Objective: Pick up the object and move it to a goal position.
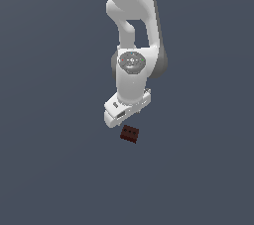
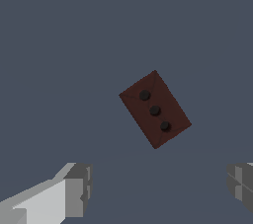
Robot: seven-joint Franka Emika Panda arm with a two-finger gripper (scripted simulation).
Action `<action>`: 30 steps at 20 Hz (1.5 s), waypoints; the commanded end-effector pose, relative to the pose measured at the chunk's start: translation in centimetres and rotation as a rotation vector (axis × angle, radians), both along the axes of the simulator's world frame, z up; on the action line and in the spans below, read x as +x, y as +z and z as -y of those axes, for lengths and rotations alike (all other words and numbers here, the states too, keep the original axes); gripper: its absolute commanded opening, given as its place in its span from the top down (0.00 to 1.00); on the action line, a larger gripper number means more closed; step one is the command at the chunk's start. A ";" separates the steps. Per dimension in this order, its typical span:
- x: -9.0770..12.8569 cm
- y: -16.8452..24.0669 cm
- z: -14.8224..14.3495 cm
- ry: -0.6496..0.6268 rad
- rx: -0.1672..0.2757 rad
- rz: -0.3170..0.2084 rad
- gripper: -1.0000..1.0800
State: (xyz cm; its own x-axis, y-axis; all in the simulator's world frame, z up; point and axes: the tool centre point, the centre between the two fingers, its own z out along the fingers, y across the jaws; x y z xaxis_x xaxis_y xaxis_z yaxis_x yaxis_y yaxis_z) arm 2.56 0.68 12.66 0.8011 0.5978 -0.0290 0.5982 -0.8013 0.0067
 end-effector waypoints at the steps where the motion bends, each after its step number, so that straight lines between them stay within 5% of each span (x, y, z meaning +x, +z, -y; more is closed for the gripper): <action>1: 0.4 -0.6 -0.1 0.073 0.002 0.000 0.04; 17: 2.7 -4.1 -0.6 0.483 0.022 0.008 0.04; 30: 3.1 -4.9 -0.7 0.580 0.028 0.012 0.04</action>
State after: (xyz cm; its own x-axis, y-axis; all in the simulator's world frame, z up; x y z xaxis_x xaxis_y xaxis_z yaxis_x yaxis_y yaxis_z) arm 5.70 1.37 7.72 0.3424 0.9396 -0.0005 0.9396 -0.3424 -0.0005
